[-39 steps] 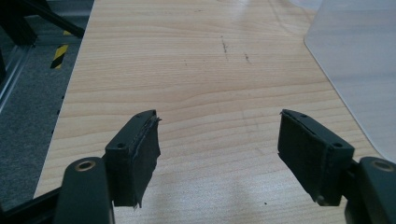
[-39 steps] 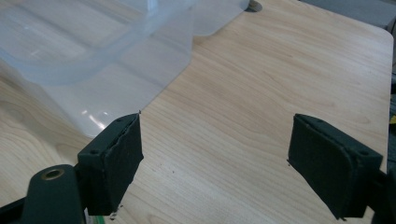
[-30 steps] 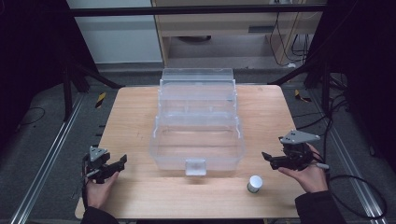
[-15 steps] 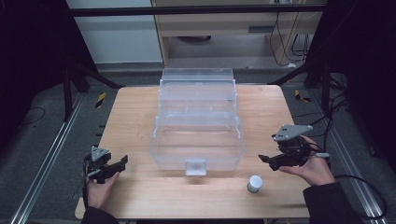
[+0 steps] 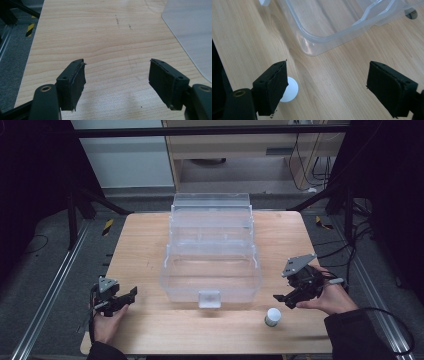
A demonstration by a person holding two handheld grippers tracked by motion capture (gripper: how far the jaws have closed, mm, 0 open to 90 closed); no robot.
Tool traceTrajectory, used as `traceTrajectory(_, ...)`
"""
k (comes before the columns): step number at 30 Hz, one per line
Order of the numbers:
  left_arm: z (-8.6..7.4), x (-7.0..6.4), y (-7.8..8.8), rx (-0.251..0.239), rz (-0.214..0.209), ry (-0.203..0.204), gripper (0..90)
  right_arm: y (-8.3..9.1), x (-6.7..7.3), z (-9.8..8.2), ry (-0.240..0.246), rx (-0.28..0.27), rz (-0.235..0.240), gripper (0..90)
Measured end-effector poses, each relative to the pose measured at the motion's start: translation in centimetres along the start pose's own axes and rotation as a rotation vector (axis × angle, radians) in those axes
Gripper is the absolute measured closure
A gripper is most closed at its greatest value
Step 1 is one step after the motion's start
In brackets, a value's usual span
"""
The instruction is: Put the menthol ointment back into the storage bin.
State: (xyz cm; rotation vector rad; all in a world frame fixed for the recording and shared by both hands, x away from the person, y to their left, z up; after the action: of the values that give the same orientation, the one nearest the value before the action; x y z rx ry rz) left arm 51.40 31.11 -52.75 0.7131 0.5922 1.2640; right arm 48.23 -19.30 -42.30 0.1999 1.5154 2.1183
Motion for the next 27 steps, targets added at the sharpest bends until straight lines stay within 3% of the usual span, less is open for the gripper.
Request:
traceTrajectory(13, 0.0, -0.1, 0.0, 0.002, 0.001, -0.004, 28.8, -0.5, 1.0, -0.1, 0.094, 0.088, 0.055, 21.5)
traceTrajectory(16, 0.0, -0.1, -0.1, 0.004, 0.000, -0.006, 28.8, -0.9, 1.4, -0.4, 0.133, 0.133, 0.071, 24.0)
traceTrajectory(27, 0.0, -0.2, -0.1, 0.005, -0.001, -0.008, 29.0, -1.4, 2.3, -0.6, 0.212, 0.190, 0.105, 27.1)
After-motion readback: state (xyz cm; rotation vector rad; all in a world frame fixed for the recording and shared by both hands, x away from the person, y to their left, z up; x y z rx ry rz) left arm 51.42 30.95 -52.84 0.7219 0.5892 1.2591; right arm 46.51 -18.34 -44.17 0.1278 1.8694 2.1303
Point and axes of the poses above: each handheld gripper's, and its own axes: y roughly backward along the jaws, z roughly out of its top, x roughly to its left, the point moved 8 cm from there along -y, roughly forward along the jaws, and after that the axes turned 12 degrees about x, right-handed, at the moved point
